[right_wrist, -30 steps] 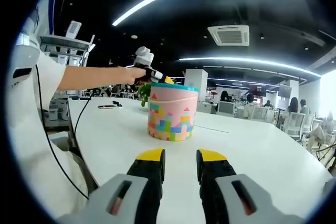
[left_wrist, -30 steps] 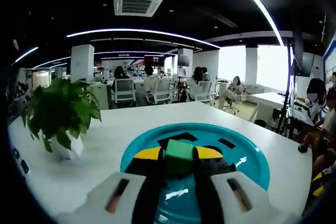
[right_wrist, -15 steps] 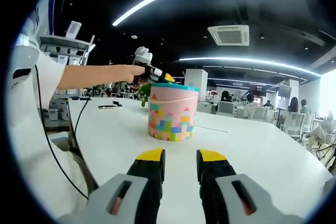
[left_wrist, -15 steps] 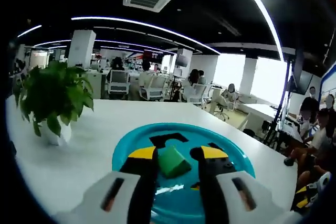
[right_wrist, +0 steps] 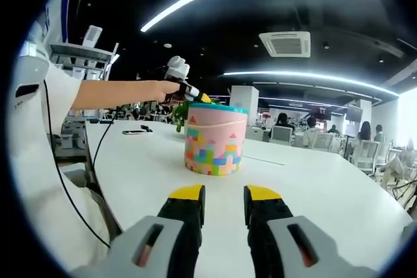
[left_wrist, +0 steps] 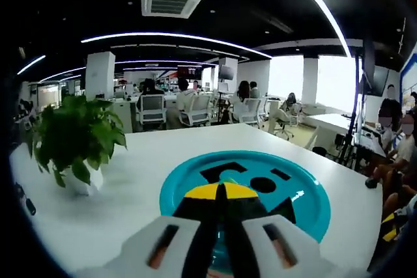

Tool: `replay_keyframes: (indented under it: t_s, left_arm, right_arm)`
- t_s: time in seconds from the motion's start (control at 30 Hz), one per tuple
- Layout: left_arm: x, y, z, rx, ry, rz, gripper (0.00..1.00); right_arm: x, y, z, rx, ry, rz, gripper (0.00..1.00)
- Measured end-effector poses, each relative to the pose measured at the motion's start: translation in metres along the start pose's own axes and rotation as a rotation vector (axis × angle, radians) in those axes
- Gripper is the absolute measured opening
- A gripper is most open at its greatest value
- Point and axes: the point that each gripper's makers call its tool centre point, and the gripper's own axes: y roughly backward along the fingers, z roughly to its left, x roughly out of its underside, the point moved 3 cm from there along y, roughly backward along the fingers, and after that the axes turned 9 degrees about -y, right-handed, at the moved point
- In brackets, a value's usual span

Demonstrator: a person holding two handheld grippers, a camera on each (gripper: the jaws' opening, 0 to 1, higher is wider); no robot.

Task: Arrange the toys in the designated storage area by placing each visible toy with the group until no toy remains scattered across the table.

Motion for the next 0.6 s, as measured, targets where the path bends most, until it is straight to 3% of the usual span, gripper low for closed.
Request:
replay_keyframes:
  t_s: [0.07,0.1,0.3,0.33,0.37,0.4,0.43,0.47,0.5,0.57,0.6]
  left_arm:
    - [0.006,0.0,0.002,0.034,0.073,-0.004,0.0]
    - [0.006,0.001,0.001,0.039,0.062,-0.002,0.0]
    - [0.003,0.0,0.009,-0.03,-0.142,0.032,0.0]
    - [0.01,-0.004,-0.001,0.025,-0.212,0.085,0.01]
    - [0.002,-0.005,0.0,-0.003,-0.187,0.049,0.0]
    - [0.004,-0.004,0.0,-0.002,-0.235,0.073,0.0]
    - [0.005,-0.004,0.0,-0.042,-0.285,0.108,0.0]
    - [0.007,-0.004,-0.003,-0.033,-0.328,0.122,0.0]
    - [0.007,-0.008,-0.007,0.017,-0.357,0.144,0.0]
    - [0.005,-0.007,-0.003,-0.015,-0.316,0.16,0.0]
    - [0.001,-0.006,-0.004,-0.008,-0.336,0.136,0.01]
  right_arm:
    - [0.0,0.0,-0.002,0.006,-0.004,-0.001,0.24]
    - [0.001,0.0,-0.003,0.006,-0.005,0.0,0.24]
    - [0.0,-0.001,0.0,-0.002,-0.002,0.001,0.24]
    - [0.0,-0.001,0.0,-0.001,-0.003,0.001,0.24]
    - [0.0,-0.001,0.0,-0.001,-0.003,0.001,0.24]
    - [0.0,-0.002,0.001,-0.002,-0.003,0.002,0.24]
    - [0.0,-0.003,0.002,-0.007,0.0,0.003,0.24]
    - [0.0,-0.003,0.003,-0.008,0.001,0.004,0.24]
    - [0.0,-0.003,0.004,-0.01,0.002,0.004,0.24]
    - [-0.001,-0.003,0.004,-0.012,0.003,0.001,0.24]
    - [-0.001,-0.002,0.004,-0.011,0.002,0.0,0.24]
